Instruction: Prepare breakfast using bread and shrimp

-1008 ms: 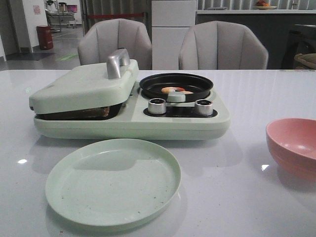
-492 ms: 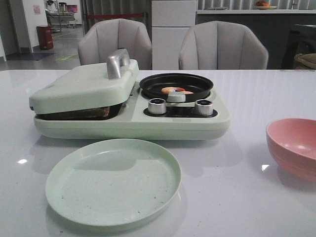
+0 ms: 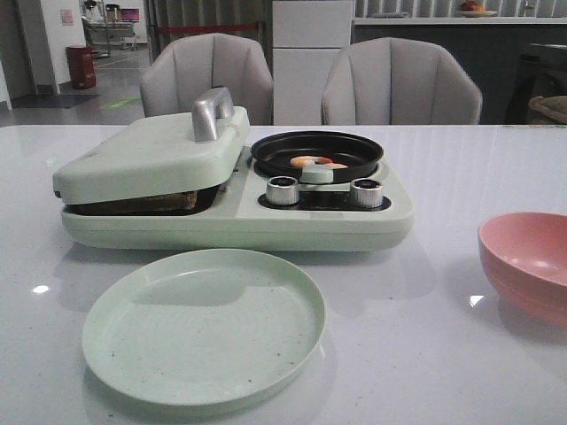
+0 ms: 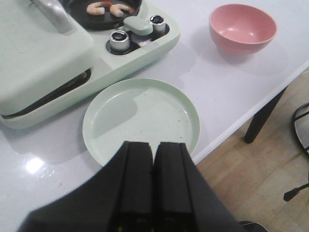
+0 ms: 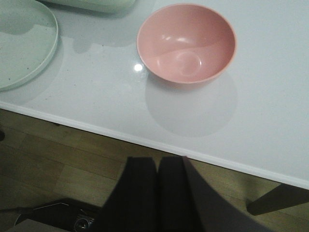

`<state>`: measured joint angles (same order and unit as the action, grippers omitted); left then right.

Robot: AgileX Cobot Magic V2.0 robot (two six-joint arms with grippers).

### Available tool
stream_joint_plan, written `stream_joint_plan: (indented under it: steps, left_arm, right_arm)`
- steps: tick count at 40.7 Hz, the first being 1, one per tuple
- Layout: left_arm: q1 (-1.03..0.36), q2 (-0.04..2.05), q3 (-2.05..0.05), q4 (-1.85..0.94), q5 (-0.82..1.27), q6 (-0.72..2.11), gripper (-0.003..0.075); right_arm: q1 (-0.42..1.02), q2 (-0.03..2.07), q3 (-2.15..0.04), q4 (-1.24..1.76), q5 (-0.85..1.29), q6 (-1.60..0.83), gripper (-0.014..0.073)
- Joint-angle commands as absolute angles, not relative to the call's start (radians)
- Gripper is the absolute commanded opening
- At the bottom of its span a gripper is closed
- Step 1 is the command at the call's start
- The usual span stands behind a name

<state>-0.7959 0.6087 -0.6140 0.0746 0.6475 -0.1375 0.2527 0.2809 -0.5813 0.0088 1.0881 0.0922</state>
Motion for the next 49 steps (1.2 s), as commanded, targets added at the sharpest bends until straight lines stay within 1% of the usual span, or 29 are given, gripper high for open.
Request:
stream_joint_plan:
  steps: [1, 19, 21, 28, 33, 38, 44, 49]
  left_arm:
    - [-0.792, 0.611, -0.645, 0.089, 0.591, -0.157, 0.0101]
    - [-0.792, 0.607, -0.643, 0.086, 0.589, -0.157, 0.0101]
    - [-0.775, 0.59, -0.639, 0.085, 0.587, -0.157, 0.0101]
    - [-0.644, 0.516, -0.595, 0.092, 0.579, -0.157, 0.0101]
    - [-0.498, 0.429, -0.531, 0.106, 0.554, -0.157, 0.0101]
    - [-0.357, 0.311, -0.426, 0.081, 0.425, -0.157, 0.0101]
    - [-0.268, 0.182, -0.299, 0.068, 0.297, -0.157, 0.0101]
    - [-0.236, 0.11, -0.23, 0.07, 0.259, -0.157, 0.0101]
  right_arm:
    - [0.252, 0.29, -0.607, 0.0, 1.015, 0.089, 0.0037]
    - [0.252, 0.29, -0.607, 0.0, 1.015, 0.089, 0.0037]
    - [0.252, 0.29, -0.607, 0.0, 1.015, 0.089, 0.0037]
    - [0.252, 0.29, -0.607, 0.0, 1.015, 0.089, 0.0037]
    - [0.252, 0.29, -0.607, 0.0, 1.015, 0.089, 0.0037]
    - [0.252, 0.29, -0.607, 0.0, 1.015, 0.089, 0.0037]
    - [0.252, 0.29, -0.607, 0.0, 1.015, 0.089, 0.0037]
    - [0.252, 0.29, -0.607, 0.0, 1.015, 0.089, 0.0037]
